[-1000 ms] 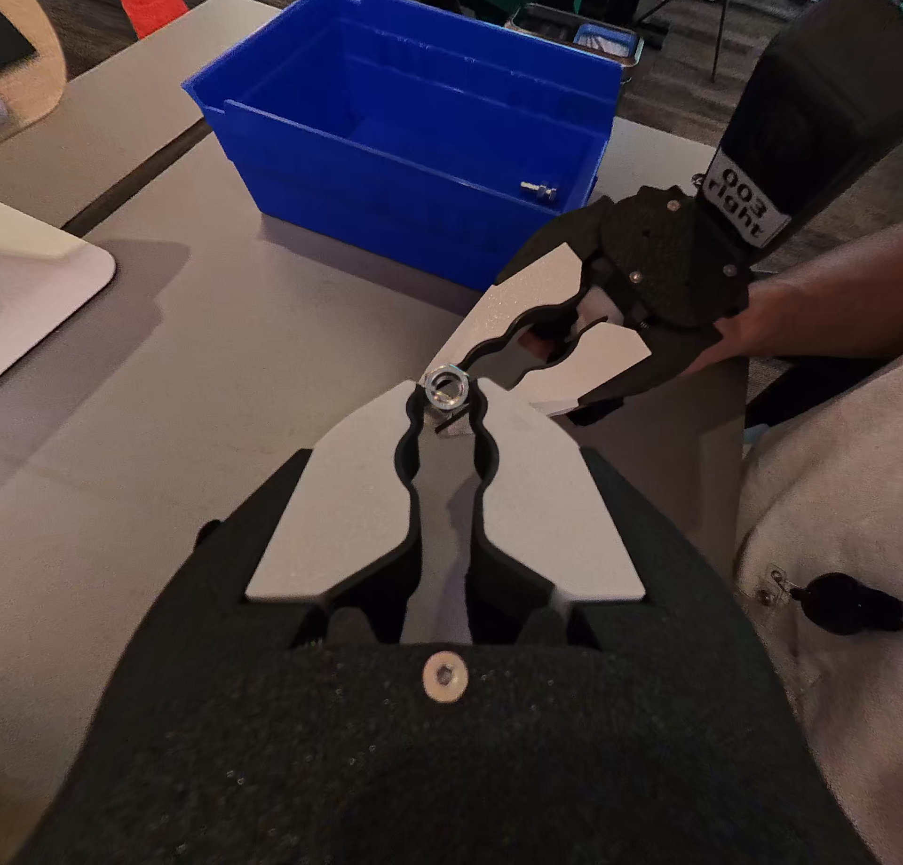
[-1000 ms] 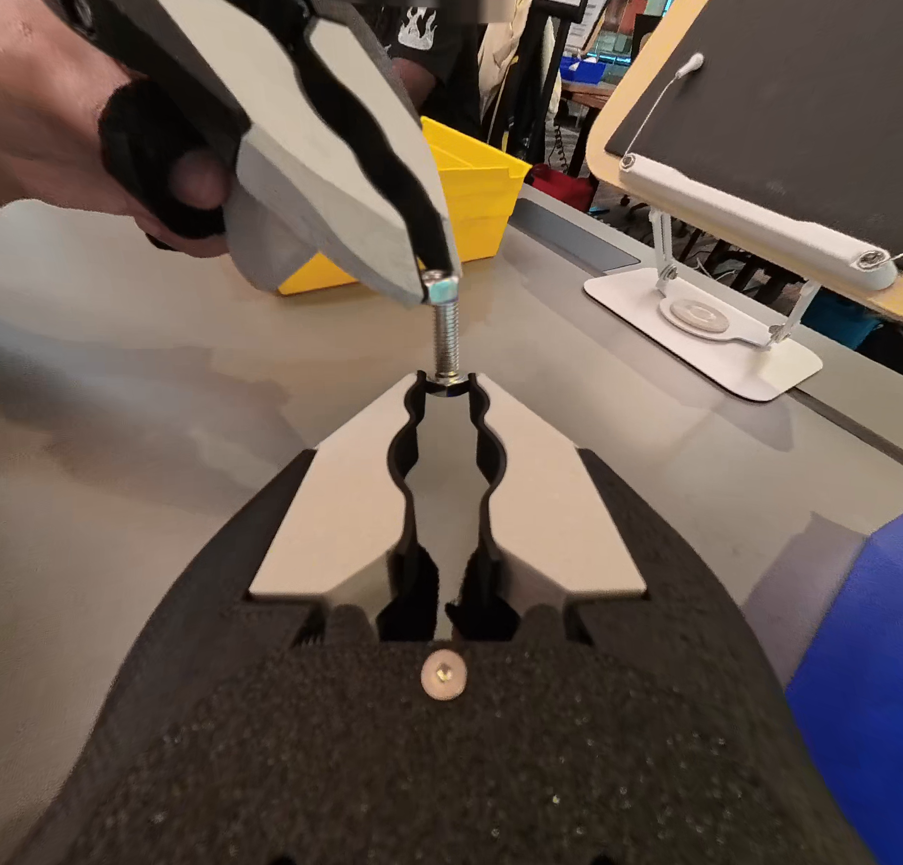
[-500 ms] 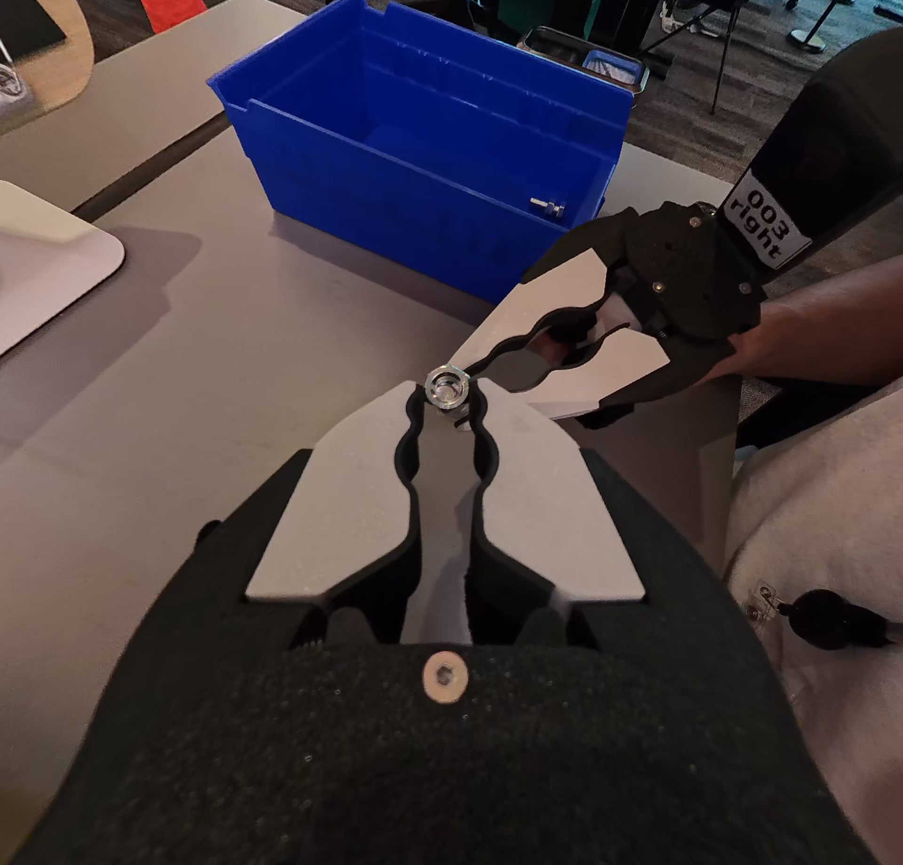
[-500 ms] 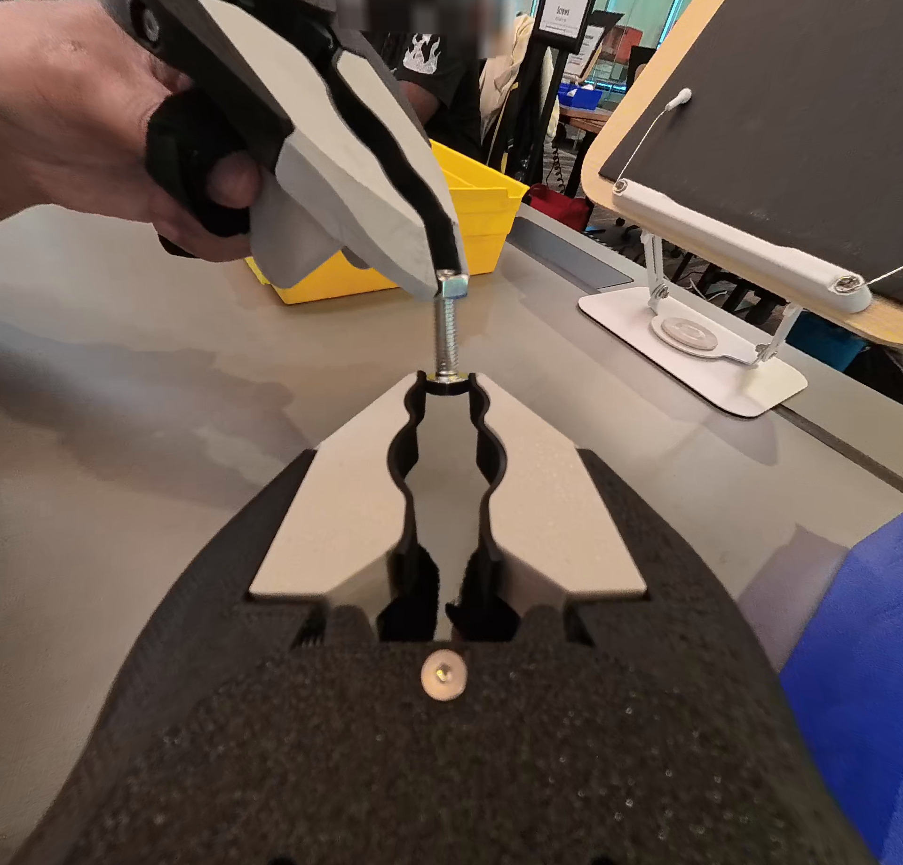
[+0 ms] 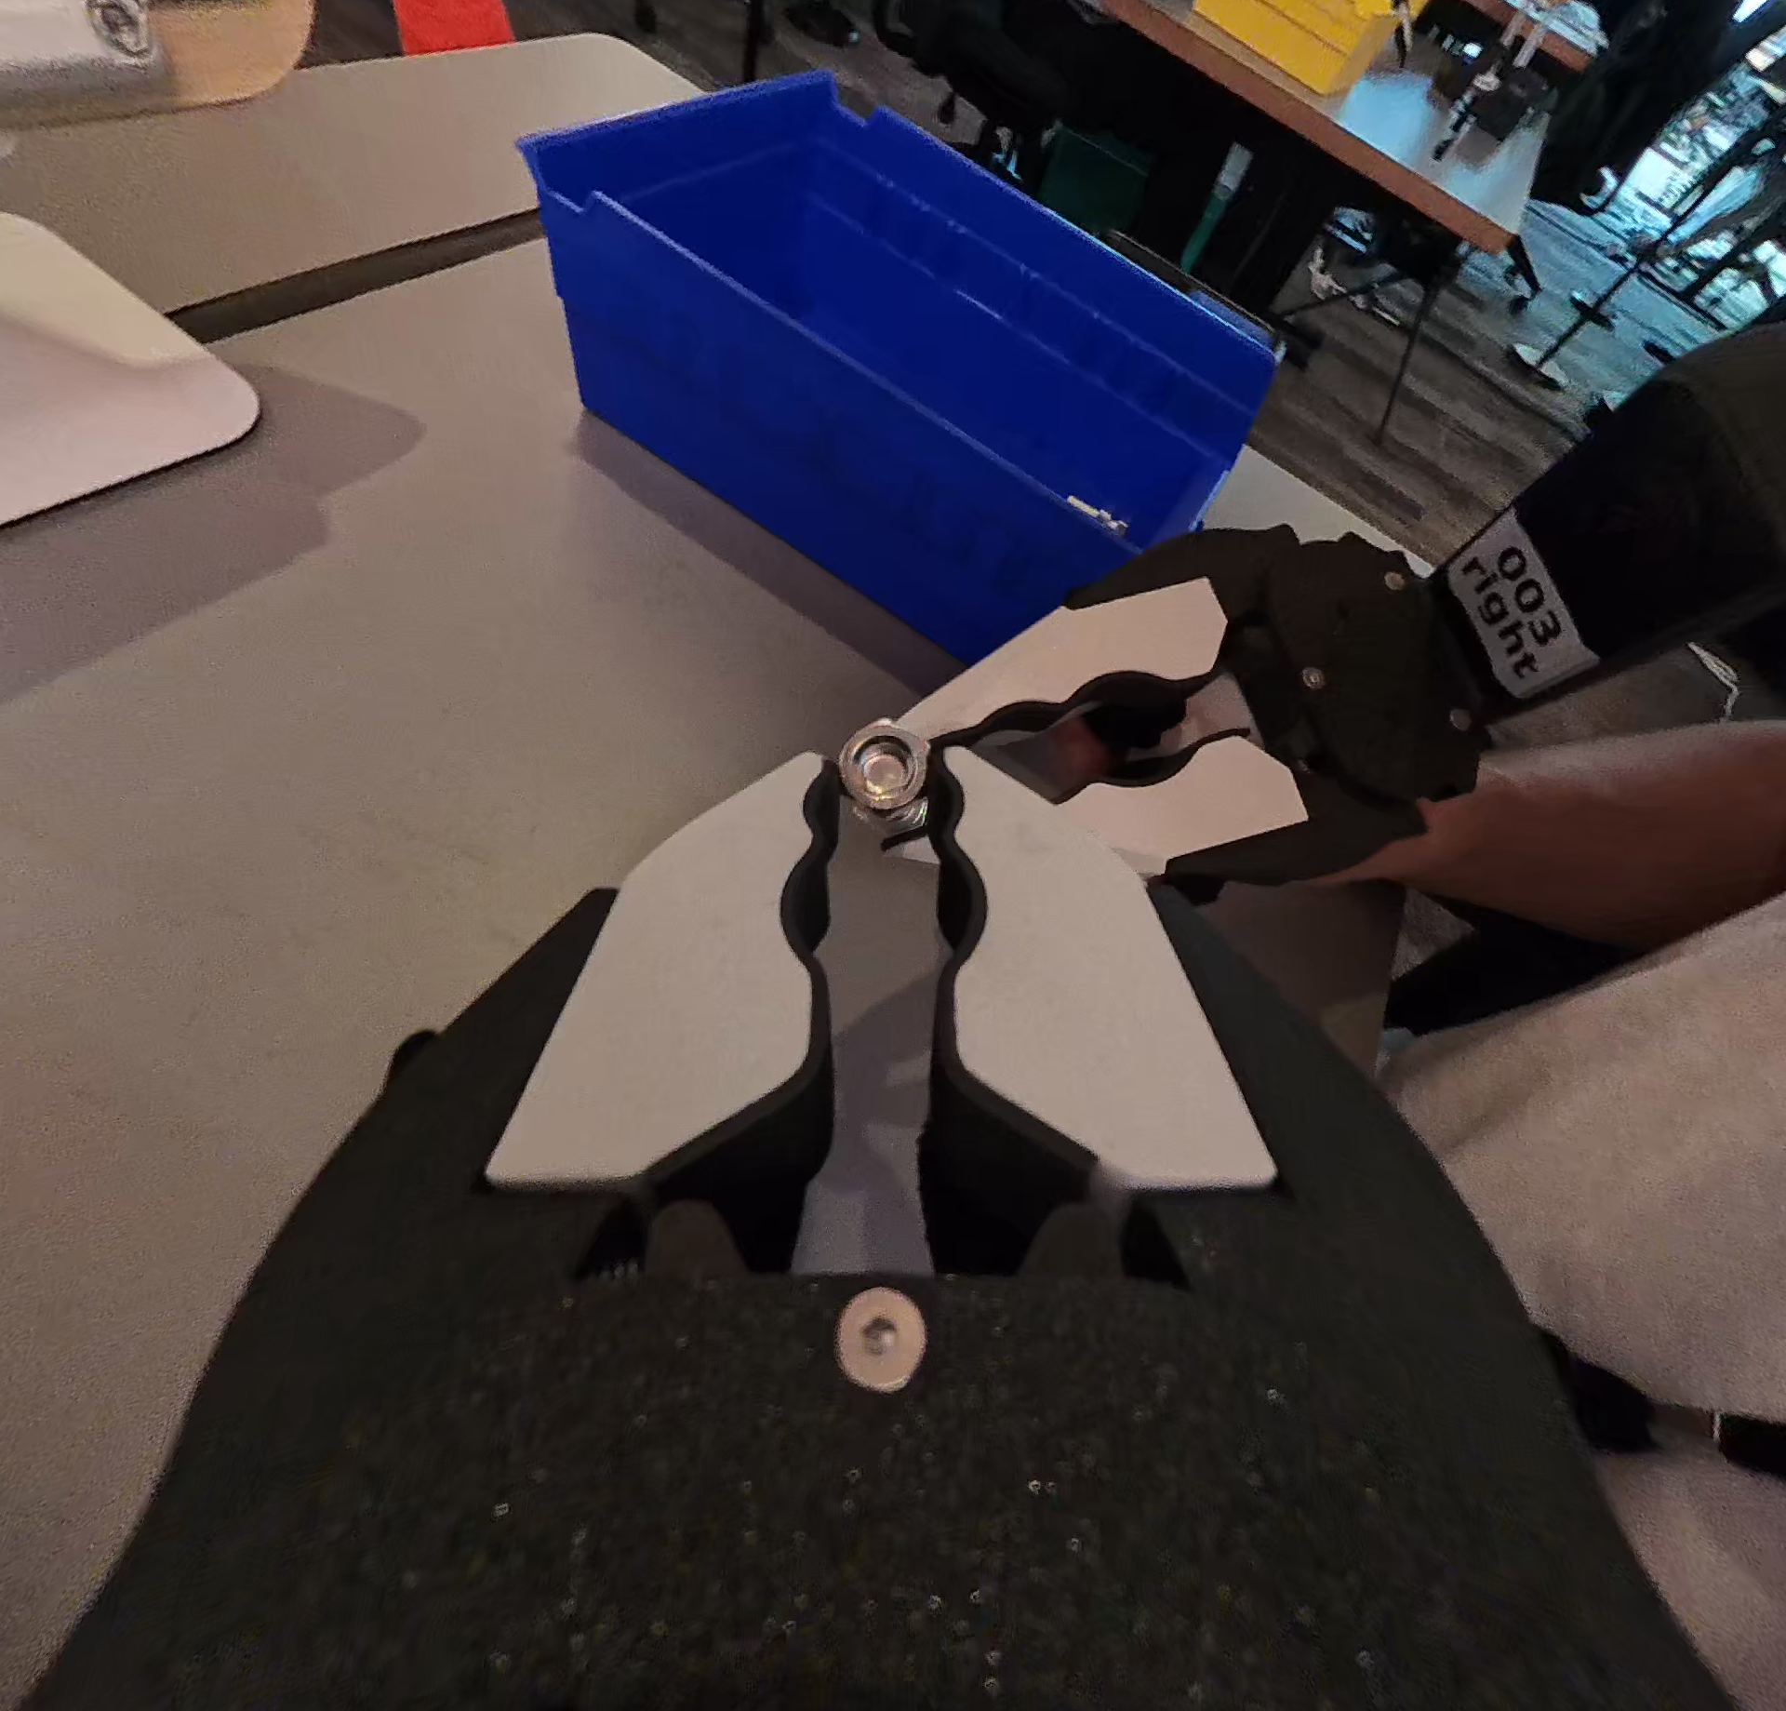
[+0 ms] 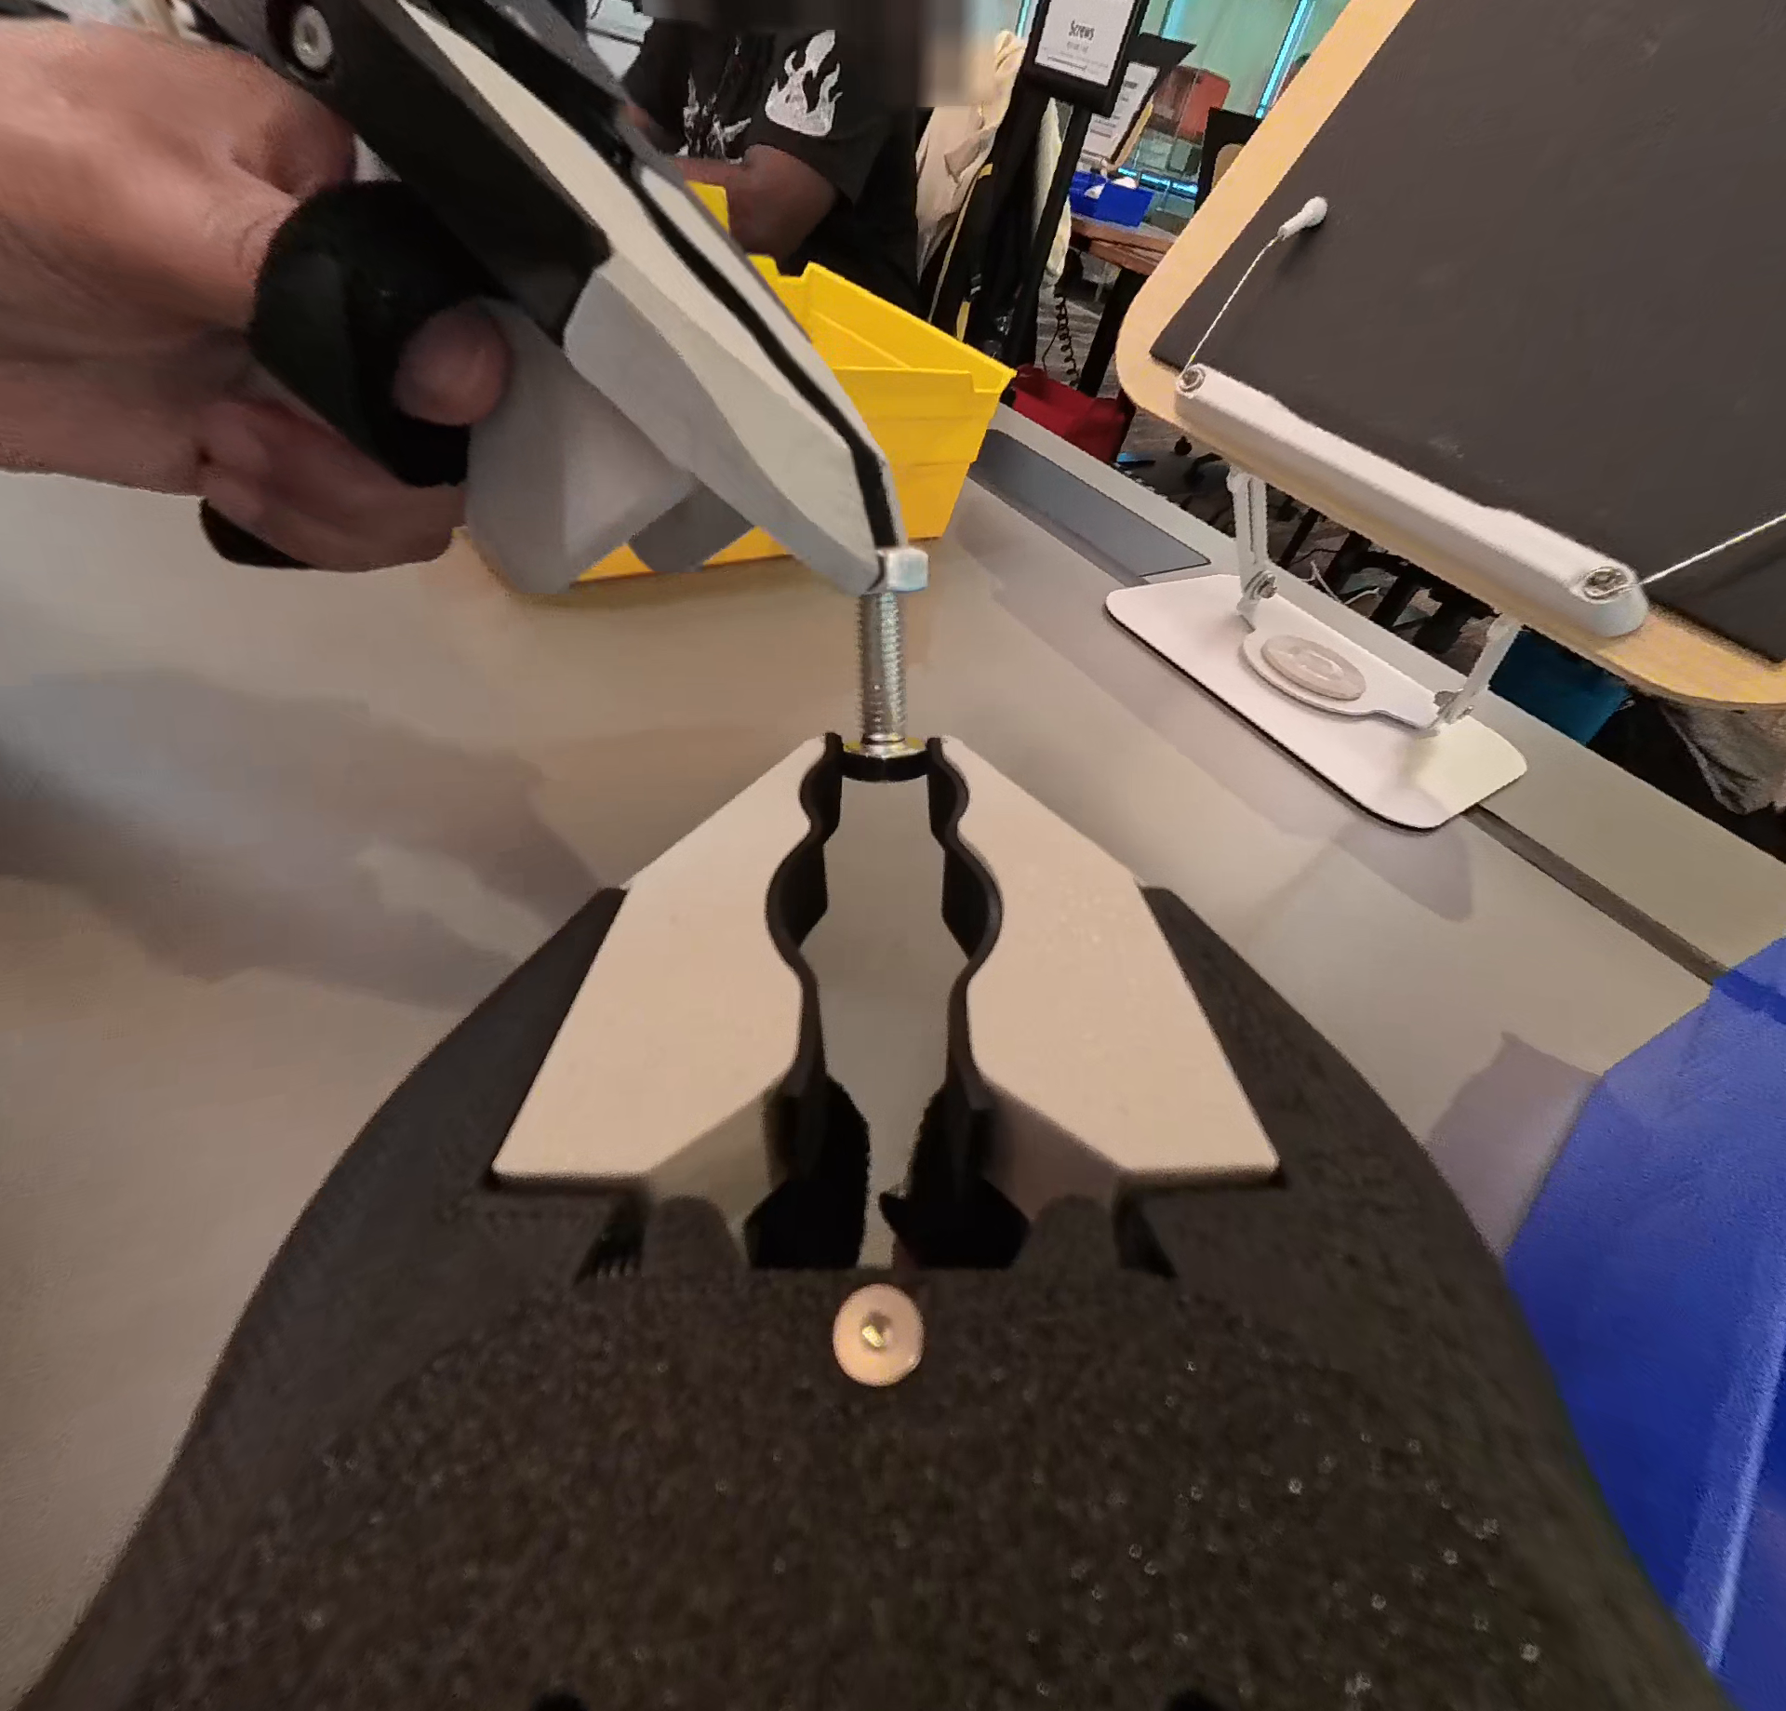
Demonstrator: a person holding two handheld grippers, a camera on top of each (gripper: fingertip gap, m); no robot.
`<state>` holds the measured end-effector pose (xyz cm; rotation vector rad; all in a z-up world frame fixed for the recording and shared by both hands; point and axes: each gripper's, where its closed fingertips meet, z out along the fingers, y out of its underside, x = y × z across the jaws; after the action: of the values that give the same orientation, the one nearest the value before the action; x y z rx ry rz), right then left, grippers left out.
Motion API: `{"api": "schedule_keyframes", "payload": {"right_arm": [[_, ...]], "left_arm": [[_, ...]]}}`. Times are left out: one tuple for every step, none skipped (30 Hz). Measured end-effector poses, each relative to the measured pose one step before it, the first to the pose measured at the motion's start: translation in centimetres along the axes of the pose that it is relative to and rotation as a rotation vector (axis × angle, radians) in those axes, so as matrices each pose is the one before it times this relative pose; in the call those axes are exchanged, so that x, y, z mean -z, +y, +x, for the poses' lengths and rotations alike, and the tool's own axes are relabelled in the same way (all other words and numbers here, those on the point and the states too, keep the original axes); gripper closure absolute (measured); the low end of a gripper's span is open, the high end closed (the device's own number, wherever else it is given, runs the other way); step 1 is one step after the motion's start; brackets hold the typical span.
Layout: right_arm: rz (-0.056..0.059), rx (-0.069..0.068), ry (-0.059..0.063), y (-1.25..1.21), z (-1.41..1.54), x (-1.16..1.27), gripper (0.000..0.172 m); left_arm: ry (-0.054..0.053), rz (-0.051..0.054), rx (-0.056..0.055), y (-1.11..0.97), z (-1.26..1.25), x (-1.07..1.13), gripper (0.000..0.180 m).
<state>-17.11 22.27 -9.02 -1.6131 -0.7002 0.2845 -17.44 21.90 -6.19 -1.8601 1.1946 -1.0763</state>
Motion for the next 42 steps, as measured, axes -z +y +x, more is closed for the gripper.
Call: {"api": "schedule_keyframes", "payload": {"right_arm": [[-0.0051,0.0021,0.0018,0.096,0.01,-0.023,0.155],[-0.0051,0.0036,0.0021,0.07,0.007,-0.023,0.155],[-0.0046,0.0053,0.0028,0.058,-0.004,-0.013,0.155],[-0.0039,0.0086,0.0046,0.045,-0.001,-0.025,0.155],[-0.0032,0.0118,0.0055,0.014,-0.018,-0.016,0.155],[-0.0074,0.0164,0.0076,0.061,-0.005,-0.019,0.155],[-0.0084,0.0186,0.0063,0.094,-0.019,-0.03,0.155],[-0.0051,0.0122,0.0031,0.068,-0.037,-0.041,0.155],[-0.003,0.003,-0.0019,0.064,-0.043,-0.017,0.155],[0.0036,-0.0066,-0.0069,-0.037,-0.056,0.01,0.155],[0.0013,-0.0127,-0.0108,-0.018,-0.073,0.011,0.155],[-0.0032,-0.0085,-0.0129,0.056,-0.126,-0.018,0.155],[-0.0008,-0.0008,-0.0113,0.049,-0.131,-0.008,0.155],[0.0044,-0.0006,-0.0109,-0.028,-0.118,0.022,0.155],[0.0056,-0.0073,-0.0171,-0.074,-0.165,0.022,0.155],[0.0098,-0.0126,-0.026,-0.164,-0.288,0.017,0.155],[0.0055,-0.0124,-0.0256,-0.136,-0.306,-0.007,0.155],[0.0032,-0.0139,-0.0309,-0.09,-0.431,-0.06,0.155],[0.0128,-0.0207,-0.0279,-0.207,-0.391,-0.028,0.155],[0.0139,-0.0211,-0.0261,-0.221,-0.341,0.01,0.155],[0.0142,-0.0152,-0.0254,-0.228,-0.343,0.002,0.155],[0.0156,-0.0087,-0.0261,-0.25,-0.383,0.035,0.155],[0.0093,-0.0019,-0.0222,-0.18,-0.351,0.018,0.155],[0.009,0.0004,-0.023,-0.174,-0.398,0.007,0.155],[0.0106,-0.0003,-0.0233,-0.196,-0.424,0.006,0.155],[0.0065,-0.0029,-0.0215,-0.125,-0.384,-0.024,0.155],[0.0047,-0.0073,-0.023,-0.066,-0.402,-0.07,0.155],[0.0062,-0.0092,-0.0282,-0.075,-0.484,-0.072,0.155],[0.0082,-0.0067,-0.0303,-0.089,-0.518,-0.049,0.155],[0.0114,-0.009,-0.0223,-0.164,-0.356,-0.026,0.155],[0.0131,-0.014,-0.027,-0.19,-0.361,0.013,0.155],[0.0181,-0.0161,-0.0349,-0.245,-0.437,0.058,0.155],[0.0171,-0.0149,-0.038,-0.218,-0.46,0.061,0.155],[0.0118,-0.0106,-0.0311,-0.141,-0.405,0.03,0.154],[0.0083,-0.0082,-0.0216,-0.095,-0.286,0.012,0.154],[0.006,-0.0069,-0.0167,-0.064,-0.221,0.0,0.154],[0.0037,-0.0043,-0.0076,-0.032,-0.094,0.022,0.154],[0.0017,0.0009,0.0029,-0.002,0.07,0.043,0.155],[0.0,0.0037,0.0064,0.002,0.127,0.06,0.155],[-0.0017,0.0021,0.0054,0.015,0.121,0.065,0.155],[-0.0003,0.002,0.0064,0.005,0.142,0.073,0.155],[0.0012,-0.0006,0.0048,-0.026,0.12,0.055,0.154]], "left_arm": [[-0.0166,0.0087,0.0089,0.074,-0.03,-0.072,0.164],[-0.016,0.0083,0.0088,0.043,-0.035,-0.042,0.164],[-0.014,0.0062,0.013,0.04,-0.032,-0.029,0.163],[-0.0122,0.004,0.0139,0.04,-0.026,-0.008,0.164],[-0.013,0.0044,0.0089,0.038,-0.022,0.008,0.164],[-0.0139,0.0027,-0.0012,0.051,0.003,-0.003,0.164],[-0.0157,-0.003,-0.0142,0.091,0.012,-0.012,0.164],[-0.0159,-0.004,-0.02,0.088,0.034,-0.015,0.164],[-0.0132,-0.0039,-0.0191,0.07,0.079,-0.006,0.164],[-0.0092,-0.0001,-0.0172,0.012,0.077,0.024,0.164],[-0.008,-0.0011,-0.0161,0.01,0.049,0.039,0.164],[-0.0038,-0.0079,-0.0164,0.063,0.052,0.025,0.164],[0.0029,-0.0133,-0.023,0.099,0.08,0.015,0.164],[0.0131,-0.0135,-0.0323,0.065,0.154,0.06,0.164],[0.0266,-0.0147,-0.0461,0.035,0.256,0.113,0.163],[0.0291,-0.0158,-0.0472,0.035,0.213,0.205,0.164],[0.0311,-0.0208,-0.0363,0.085,0.178,0.246,0.163],[0.0315,-0.0274,-0.0292,0.166,0.163,0.262,0.164],[0.0301,-0.0196,-0.0201,0.08,0.151,0.289,0.164],[0.0325,-0.015,-0.0166,0.02,0.208,0.29,0.163],[0.031,-0.0187,-0.025,0.059,0.192,0.313,0.163],[0.0332,-0.0174,-0.0284,0.025,0.229,0.311,0.163],[0.0381,-0.02,-0.0328,0.051,0.308,0.281,0.163],[0.0373,-0.0231,-0.0493,0.095,0.32,0.263,0.163],[0.0372,-0.0209,-0.0588,0.056,0.366,0.251,0.163],[0.0386,-0.025,-0.0563,0.078,0.389,0.21,0.163],[0.0374,-0.0329,-0.0575,0.131,0.347,0.182,0.163],[0.0407,-0.0327,-0.0638,0.146,0.388,0.147,0.163],[0.0485,-0.0275,-0.0601,0.09,0.451,0.149,0.163],[0.049,-0.0214,-0.0455,-0.015,0.34,0.134,0.164],[0.0507,-0.0145,-0.0377,-0.125,0.317,0.121,0.164],[0.0517,-0.0068,-0.0427,-0.21,0.349,0.124,0.164],[0.0508,-0.0011,-0.0462,-0.218,0.385,0.09,0.163],[0.0469,-0.0048,-0.0429,-0.173,0.351,0.047,0.163],[0.0404,-0.0087,-0.0333,-0.15,0.239,0.014,0.163],[0.0352,-0.0107,-0.0231,-0.13,0.168,-0.01,0.163],[0.0263,-0.0129,-0.0168,-0.099,0.079,-0.025,0.163],[0.0141,-0.0133,-0.0128,-0.06,-0.049,-0.029,0.163],[0.005,-0.0109,-0.0074,-0.03,-0.103,-0.022,0.163],[-0.0001,-0.0092,-0.0036,0.027,-0.125,-0.011,0.162],[-0.0084,-0.0048,0.0003,0.032,-0.2,0.004,0.161],[-0.0146,-0.0012,0.0028,0.033,-0.223,0.024,0.16]]}}
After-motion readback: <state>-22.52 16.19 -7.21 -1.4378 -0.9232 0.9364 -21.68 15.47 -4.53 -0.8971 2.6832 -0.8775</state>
